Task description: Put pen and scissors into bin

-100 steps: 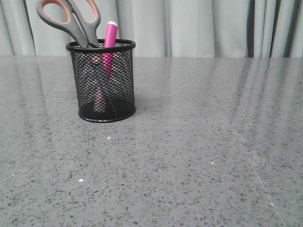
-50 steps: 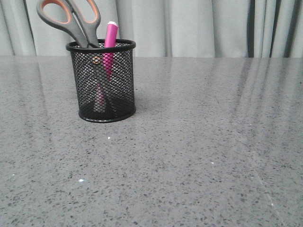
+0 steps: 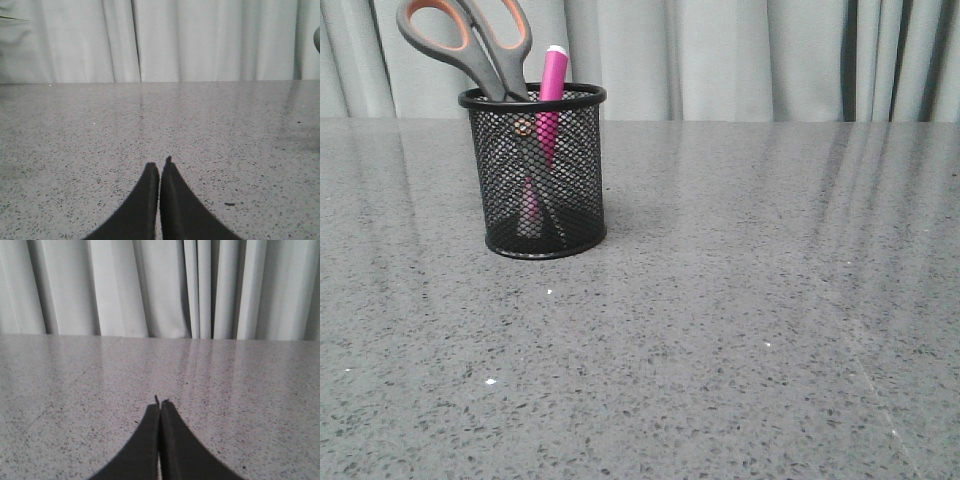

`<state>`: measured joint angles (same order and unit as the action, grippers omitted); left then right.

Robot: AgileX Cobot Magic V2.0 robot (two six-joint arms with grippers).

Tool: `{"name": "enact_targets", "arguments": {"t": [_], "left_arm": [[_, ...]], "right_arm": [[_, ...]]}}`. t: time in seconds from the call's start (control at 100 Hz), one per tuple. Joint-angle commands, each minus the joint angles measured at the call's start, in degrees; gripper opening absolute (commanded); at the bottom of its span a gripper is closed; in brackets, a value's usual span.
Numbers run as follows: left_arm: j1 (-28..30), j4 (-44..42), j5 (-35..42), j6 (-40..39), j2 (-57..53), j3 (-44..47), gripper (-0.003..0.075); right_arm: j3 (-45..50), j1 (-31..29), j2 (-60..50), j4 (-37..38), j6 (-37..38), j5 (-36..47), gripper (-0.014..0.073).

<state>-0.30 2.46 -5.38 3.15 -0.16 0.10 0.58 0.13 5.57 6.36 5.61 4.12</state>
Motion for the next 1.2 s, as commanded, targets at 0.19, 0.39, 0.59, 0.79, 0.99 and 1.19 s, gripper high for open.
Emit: {"name": "enact_targets", "arguments": {"t": [0.19, 0.39, 0.59, 0.79, 0.99, 1.19], "left_arm": [[-0.51, 0.09, 4.08, -0.62, -1.58, 1.34, -0.0021], [-0.51, 0.09, 4.08, -0.62, -1.58, 1.34, -0.0021], [-0.51, 0.09, 4.08, -0.62, -1.58, 1.34, -0.0021], [-0.51, 0.09, 4.08, -0.62, -1.58, 1.34, -0.0021], [-0.51, 0.09, 4.08, -0.62, -1.58, 1.34, -0.0021], [-0.51, 0.09, 4.08, -0.62, -1.58, 1.34, -0.0021]], "right_arm": [[0.97, -0.42, -5.88, -0.27, -3.33, -4.82, -0.0068], [0.97, -0.42, -7.11, -0.27, -3.33, -7.69, -0.0068], [0.97, -2.64, -7.11, -0.27, -3.33, -7.81, -0.0068], [0.97, -4.78, -7.21, -1.13, -3.11, -7.2, -0.0068], [0.97, -4.14, -7.21, -1.13, -3.11, -7.39, -0.0068], [0.97, -4.14, -7.21, -1.13, -3.11, -7.39, -0.0068]]}}
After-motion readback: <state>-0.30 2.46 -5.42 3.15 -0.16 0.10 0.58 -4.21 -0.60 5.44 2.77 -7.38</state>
